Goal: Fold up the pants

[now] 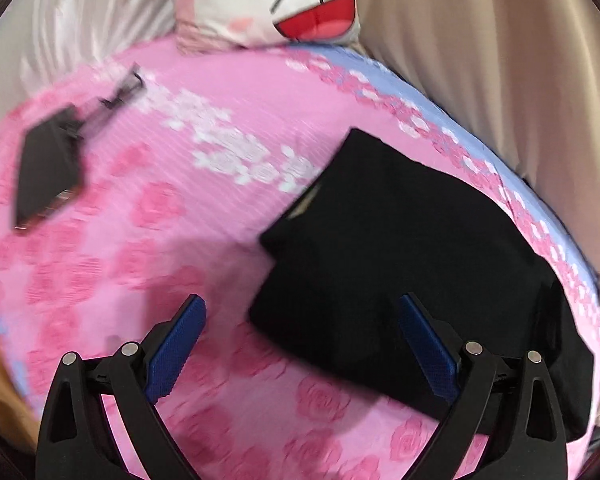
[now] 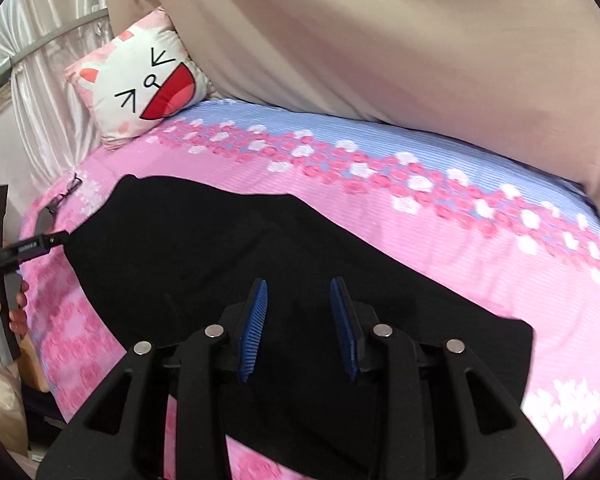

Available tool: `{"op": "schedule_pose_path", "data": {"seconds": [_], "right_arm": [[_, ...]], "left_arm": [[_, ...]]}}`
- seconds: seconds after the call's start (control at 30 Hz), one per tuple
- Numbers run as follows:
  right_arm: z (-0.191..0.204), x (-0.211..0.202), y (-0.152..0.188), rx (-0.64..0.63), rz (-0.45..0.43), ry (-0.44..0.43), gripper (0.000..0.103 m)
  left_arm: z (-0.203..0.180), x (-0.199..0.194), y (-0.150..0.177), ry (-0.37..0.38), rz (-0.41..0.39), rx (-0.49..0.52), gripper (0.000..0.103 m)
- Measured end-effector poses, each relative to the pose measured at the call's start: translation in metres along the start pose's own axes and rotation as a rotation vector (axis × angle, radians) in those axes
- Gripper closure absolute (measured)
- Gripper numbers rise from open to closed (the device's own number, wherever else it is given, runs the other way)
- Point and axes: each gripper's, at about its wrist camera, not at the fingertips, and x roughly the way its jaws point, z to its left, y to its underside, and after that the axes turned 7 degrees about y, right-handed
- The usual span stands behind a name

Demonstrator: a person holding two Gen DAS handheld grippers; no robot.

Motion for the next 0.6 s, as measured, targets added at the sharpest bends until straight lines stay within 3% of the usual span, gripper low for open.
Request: {"op": "schedule_pose_path", "data": {"seconds": [0.2, 0.27, 0.33, 0.37, 0.4, 0.47, 0.6], "right_arm": [[-0.009, -0.014, 0.012, 0.005, 0.007, 0.045, 0.071], [-0.014, -0.015, 0.014, 0.018, 0.007, 0.063, 0.070], [-0.019, -0.016, 0.015, 0.029, 0.003, 0.083, 0.060], [-0.022, -0.016, 0.016, 0.034, -0.001, 0.093, 0.051], [-0.025, -0.016, 0.017, 0.039, -0.001, 0.099, 0.049], [-0.034, -0.017, 0.019, 0.057, 0.001, 0.118, 0.049], [-0.054, -0.020, 0.024, 0.093, 0.002, 0.151, 0.047]], "left_arm": [[-0.015, 0.025, -0.014, -0.068, -0.064, 0.028, 0.012], [-0.022, 0.032, -0.020, -0.068, -0.068, 0.043, 0.026], [-0.030, 0.031, -0.028, -0.096, -0.089, 0.059, 0.065], [-0.031, 0.028, -0.030, -0.084, -0.098, 0.060, 0.080], [-0.034, 0.023, -0.034, -0.049, -0.099, 0.058, 0.090], [-0.048, 0.007, -0.040, 0.020, -0.125, 0.069, 0.091], [-0.108, -0.035, -0.036, 0.148, -0.193, 0.194, 0.092]]}}
